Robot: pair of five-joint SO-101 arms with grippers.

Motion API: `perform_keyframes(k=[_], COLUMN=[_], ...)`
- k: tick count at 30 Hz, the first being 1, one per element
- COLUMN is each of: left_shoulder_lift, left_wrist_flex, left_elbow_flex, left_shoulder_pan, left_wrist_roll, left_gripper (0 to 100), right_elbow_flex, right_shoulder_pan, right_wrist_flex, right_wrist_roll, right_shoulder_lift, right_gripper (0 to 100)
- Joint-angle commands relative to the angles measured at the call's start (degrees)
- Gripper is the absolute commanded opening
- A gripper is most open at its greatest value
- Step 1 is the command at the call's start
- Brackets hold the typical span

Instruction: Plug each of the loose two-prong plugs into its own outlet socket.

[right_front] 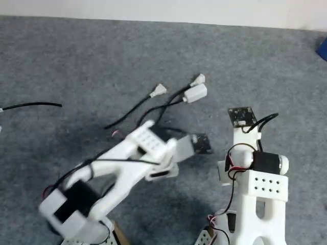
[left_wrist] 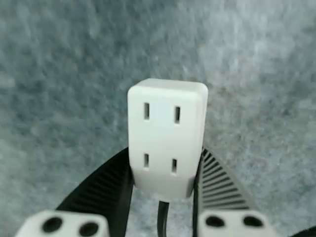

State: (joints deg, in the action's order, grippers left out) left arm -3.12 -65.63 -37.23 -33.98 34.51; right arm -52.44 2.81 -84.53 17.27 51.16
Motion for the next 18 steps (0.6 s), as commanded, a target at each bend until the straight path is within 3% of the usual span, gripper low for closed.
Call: perform_keyframes(k=[1,7,13,18], left_shoulder_lift=[-6.4,-7.2,-7.3,-7.3], left_wrist_flex=[3.7,4.0,6.7,6.8], left_elbow_flex=[-6.5,-10.0,-8.1,-7.8], left_shoulder_pan=[-0.7,-0.6,6.9,7.8], left_wrist_roll=[-0.4,-0.6,-6.2,-6.2], left_gripper=[0,1,17,18], right_elbow_flex=[0.7,0.4,0.3,0.3], right_shoulder_pan=[0.0,-0.2,-0.4,-0.4], right_wrist_flex=[-0.5,-0.5,-0.5,-0.5], right_wrist_roll=[0.6,0.6,0.6,0.6], right_shoulder_lift=[-0.7,-0.7,-0.7,-0.7], right_gripper=[44.3,44.3,44.3,44.3])
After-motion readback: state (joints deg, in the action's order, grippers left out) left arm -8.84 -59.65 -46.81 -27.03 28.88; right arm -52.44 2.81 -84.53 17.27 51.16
